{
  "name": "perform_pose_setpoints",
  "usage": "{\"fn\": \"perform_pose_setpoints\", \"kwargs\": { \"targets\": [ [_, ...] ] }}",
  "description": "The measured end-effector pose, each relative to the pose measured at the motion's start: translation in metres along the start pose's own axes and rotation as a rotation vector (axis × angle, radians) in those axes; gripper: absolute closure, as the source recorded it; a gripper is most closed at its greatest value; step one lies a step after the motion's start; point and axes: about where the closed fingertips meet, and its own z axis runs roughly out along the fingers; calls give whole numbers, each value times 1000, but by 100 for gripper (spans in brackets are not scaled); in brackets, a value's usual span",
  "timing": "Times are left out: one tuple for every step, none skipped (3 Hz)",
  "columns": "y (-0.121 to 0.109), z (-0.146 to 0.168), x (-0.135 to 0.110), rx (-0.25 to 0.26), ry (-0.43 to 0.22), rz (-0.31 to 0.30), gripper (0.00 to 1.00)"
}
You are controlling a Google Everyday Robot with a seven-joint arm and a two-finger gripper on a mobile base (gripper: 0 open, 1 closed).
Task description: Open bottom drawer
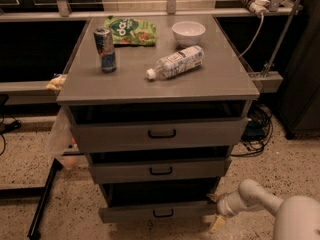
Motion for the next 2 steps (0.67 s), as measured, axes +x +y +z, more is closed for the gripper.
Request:
{"fn": "perform_pose_setpoints", "kwargs": {
  "targets": [
    [20, -10, 12, -79, 19, 55, 0],
    [40, -21, 23, -161, 27, 111, 0]
  ]
}}
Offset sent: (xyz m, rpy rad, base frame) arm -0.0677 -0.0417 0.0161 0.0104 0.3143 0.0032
